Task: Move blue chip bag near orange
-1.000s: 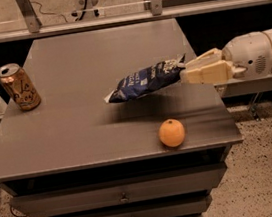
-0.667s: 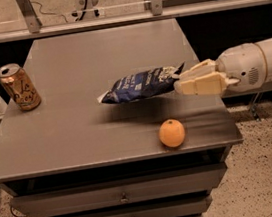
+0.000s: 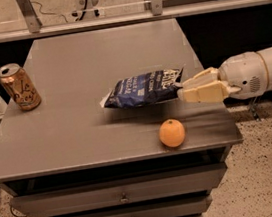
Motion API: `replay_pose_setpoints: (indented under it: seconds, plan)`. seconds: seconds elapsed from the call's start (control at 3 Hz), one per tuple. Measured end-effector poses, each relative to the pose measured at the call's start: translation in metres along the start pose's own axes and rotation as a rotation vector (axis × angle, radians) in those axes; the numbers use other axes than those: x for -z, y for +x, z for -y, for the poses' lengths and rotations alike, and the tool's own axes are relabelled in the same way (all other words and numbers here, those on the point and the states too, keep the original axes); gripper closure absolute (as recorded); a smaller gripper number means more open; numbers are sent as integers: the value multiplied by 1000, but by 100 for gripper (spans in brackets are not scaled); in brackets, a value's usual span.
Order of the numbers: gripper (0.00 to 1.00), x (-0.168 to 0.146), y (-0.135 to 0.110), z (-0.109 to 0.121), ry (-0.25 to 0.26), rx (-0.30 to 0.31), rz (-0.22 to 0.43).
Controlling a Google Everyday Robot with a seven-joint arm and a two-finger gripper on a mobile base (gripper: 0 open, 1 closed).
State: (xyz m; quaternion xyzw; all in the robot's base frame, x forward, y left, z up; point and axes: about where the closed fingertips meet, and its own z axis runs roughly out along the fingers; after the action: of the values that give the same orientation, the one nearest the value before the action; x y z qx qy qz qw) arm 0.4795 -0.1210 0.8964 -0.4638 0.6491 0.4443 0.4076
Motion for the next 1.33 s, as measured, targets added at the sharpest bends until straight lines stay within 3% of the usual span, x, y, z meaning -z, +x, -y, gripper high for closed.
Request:
replay_pose_setpoints:
  seconds: [0.33,0.67,1.33]
  plan:
    - [100,13,10,12,50,-6,-15]
    - [83,26,18,24,89,-18,-32]
    - [36,36,27,32,122,-40,-52]
